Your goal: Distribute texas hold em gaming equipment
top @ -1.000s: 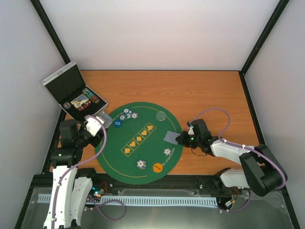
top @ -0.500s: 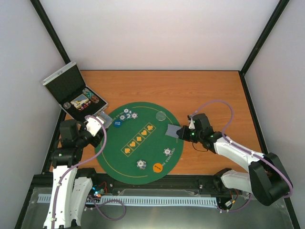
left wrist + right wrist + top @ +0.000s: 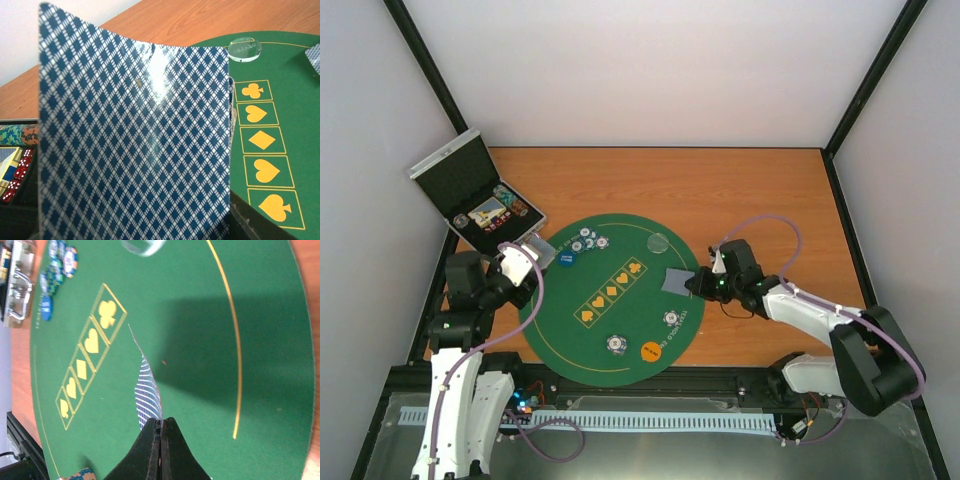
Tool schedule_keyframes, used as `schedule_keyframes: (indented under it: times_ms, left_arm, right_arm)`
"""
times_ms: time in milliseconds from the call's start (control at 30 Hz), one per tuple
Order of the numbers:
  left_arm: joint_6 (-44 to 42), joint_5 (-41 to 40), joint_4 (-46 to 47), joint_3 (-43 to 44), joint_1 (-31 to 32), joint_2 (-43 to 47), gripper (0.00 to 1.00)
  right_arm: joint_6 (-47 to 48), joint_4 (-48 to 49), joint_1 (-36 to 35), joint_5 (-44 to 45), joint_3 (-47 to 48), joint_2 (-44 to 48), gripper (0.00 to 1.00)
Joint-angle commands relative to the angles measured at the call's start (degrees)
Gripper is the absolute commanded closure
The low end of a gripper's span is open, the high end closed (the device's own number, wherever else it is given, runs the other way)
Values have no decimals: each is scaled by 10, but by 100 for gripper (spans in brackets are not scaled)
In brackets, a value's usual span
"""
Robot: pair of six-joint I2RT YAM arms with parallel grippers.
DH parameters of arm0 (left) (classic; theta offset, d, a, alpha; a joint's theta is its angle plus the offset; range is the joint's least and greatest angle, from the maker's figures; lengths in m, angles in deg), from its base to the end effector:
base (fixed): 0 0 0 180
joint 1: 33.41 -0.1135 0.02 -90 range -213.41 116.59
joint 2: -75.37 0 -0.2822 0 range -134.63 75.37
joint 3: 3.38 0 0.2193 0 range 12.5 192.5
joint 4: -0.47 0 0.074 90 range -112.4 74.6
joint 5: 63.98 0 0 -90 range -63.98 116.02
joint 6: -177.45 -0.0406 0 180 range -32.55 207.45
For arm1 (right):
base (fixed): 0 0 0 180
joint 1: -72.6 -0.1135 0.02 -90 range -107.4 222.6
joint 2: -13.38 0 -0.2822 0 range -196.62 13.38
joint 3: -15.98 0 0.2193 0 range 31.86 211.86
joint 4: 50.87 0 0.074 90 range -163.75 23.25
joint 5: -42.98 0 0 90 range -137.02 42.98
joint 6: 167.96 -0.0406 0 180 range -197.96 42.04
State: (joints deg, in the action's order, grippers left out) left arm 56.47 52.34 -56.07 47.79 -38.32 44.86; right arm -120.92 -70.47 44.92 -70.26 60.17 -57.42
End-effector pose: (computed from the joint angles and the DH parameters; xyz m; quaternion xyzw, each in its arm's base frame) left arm 0.0728 -0.0118 0.2694 0.2965 0.8214 -0.0564 0.4839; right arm 0.1699 0.1072 0.2014 0.0464 0.9108 0.3637 0.1900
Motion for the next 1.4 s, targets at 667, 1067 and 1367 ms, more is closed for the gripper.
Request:
schedule_keyframes:
  times_ms: [667, 1067, 1367]
  left_arm:
    - [-77, 76, -55, 51, -7, 4, 52]
    - [-199, 119, -190, 115, -7, -16, 53]
    - [-200, 116, -190, 126, -7, -28, 53]
  right_arm:
    - [217, -83, -114, 86, 159, 72, 0]
    - [307, -64, -233, -206, 516, -232, 0]
    - [334, -106, -277, -154, 620, -333, 2]
